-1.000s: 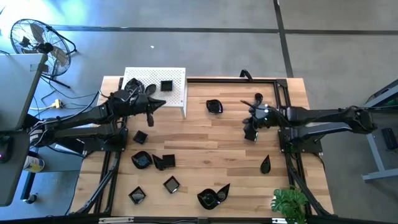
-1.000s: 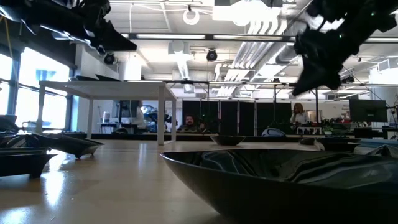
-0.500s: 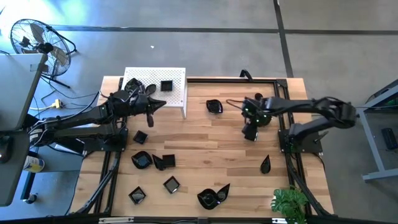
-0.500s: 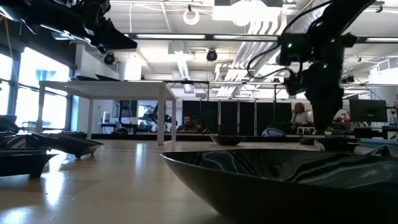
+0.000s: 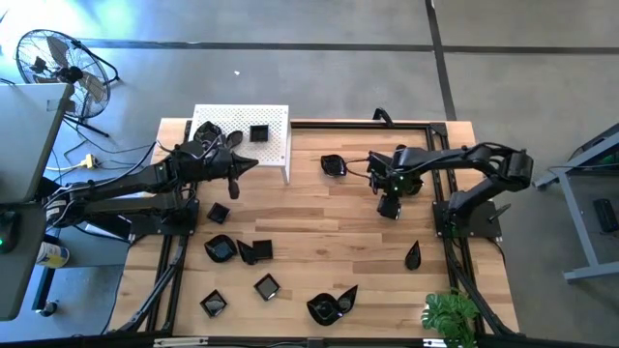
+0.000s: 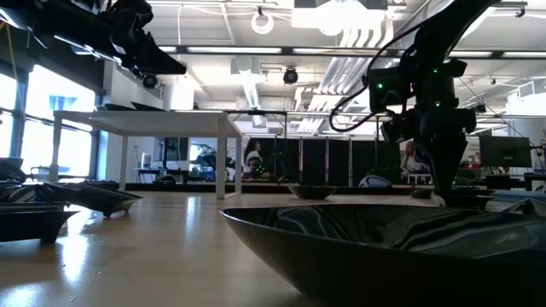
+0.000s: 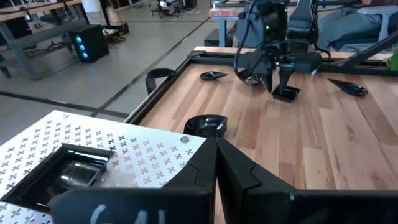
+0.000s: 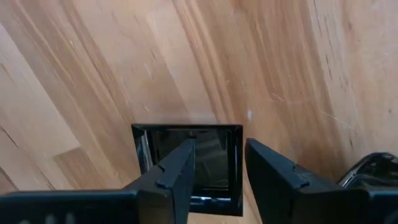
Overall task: Pick & Place Mini shaped plates
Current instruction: Stack the black square plate on the top of the black square plate on the shelf
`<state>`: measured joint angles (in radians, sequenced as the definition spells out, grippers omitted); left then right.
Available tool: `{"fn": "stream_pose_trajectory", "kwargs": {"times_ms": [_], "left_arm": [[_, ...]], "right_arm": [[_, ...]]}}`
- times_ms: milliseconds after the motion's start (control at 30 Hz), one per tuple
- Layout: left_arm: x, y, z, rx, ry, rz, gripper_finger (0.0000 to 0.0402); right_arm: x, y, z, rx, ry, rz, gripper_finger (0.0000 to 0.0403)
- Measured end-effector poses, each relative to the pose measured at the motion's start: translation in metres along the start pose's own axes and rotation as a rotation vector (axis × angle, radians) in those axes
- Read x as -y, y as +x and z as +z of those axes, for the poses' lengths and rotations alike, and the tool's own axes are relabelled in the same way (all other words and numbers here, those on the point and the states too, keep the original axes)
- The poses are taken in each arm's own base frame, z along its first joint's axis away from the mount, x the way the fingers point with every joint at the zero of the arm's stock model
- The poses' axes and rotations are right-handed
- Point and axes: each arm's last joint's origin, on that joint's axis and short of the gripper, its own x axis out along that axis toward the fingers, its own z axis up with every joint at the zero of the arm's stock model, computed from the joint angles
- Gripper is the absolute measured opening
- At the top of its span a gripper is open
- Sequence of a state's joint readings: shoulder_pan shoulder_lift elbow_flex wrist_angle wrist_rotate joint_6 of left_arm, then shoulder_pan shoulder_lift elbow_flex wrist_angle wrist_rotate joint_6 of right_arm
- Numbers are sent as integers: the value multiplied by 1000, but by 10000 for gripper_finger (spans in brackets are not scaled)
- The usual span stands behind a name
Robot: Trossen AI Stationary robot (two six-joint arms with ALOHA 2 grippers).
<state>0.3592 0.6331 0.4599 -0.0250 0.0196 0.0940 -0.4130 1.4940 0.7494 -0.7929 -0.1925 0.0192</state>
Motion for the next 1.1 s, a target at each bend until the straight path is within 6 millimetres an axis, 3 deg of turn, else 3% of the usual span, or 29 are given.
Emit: {"fn": "stream_pose_trajectory", "kwargs": {"times_ms": [533,833,1100], "left_arm": [[1,0,1,13,-19,-24,0],[1,0,3,32,-19,-48,0],[1,0,3,27,-23,-48,0]], "right_arm": [[14,-3,-1,5,-16,51,128],[17,6,-6,17,-6,68,127],[18,5,-6,27,2,117,82]]}}
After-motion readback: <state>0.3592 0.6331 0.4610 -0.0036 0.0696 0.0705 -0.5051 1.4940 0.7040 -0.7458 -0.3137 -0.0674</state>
